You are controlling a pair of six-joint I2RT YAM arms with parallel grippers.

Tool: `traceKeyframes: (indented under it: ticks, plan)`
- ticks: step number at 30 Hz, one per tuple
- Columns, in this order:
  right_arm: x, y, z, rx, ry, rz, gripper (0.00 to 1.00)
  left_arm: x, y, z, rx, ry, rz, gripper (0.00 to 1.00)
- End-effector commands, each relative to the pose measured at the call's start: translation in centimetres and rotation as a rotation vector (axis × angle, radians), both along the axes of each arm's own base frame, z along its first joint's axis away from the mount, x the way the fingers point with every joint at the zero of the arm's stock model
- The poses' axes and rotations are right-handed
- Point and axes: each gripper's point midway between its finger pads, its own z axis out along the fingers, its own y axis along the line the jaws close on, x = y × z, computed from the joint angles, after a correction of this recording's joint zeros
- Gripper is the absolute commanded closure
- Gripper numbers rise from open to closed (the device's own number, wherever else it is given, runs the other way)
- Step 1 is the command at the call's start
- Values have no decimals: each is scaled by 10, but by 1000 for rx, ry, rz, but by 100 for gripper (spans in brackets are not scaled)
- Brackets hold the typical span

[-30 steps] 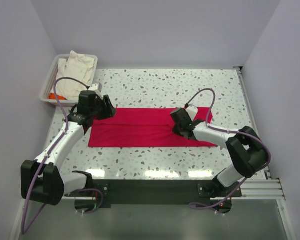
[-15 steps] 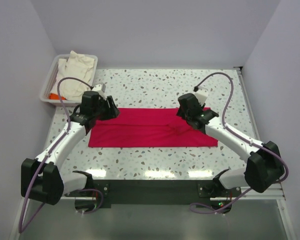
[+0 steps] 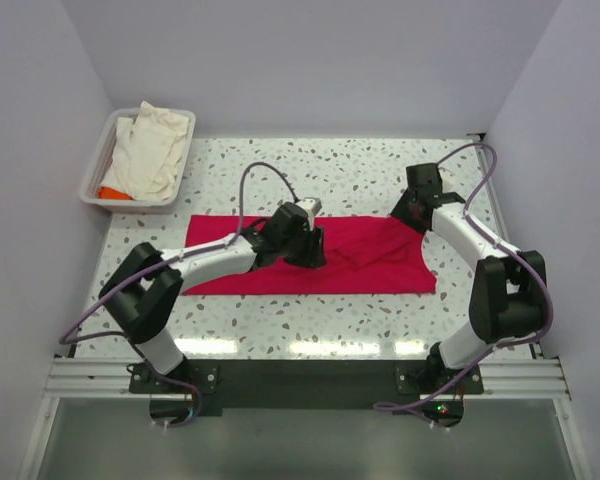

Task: Fold and stack the t-shirts
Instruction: Fold the tshirt

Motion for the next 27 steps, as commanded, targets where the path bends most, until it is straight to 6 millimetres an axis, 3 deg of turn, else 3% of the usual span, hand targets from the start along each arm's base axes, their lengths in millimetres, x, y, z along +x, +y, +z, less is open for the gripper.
traceKeyframes:
  ticks: [1,2,3,5,7,15,27]
  plan:
    - [19,8,20,57,-50,40,49,18,-60,31,-80,-116,-38,44]
    - [20,8,20,57,-49,44,50,19,-66,18,-59,-102,-47,46]
    - [20,9,20,59,-48,48,52,24,-76,24,-73,-117,-52,47]
    - [17,10,18,63,-41,53,54,22,-89,13,-64,-105,-73,49]
    - [15,11,15,72,-37,58,56,21,-102,14,-69,-115,-94,52]
    - [8,17,11,97,-16,82,58,27,-132,-3,-35,-117,-128,54]
    - [4,14,11,77,0,95,58,32,-140,-27,16,-90,-125,64]
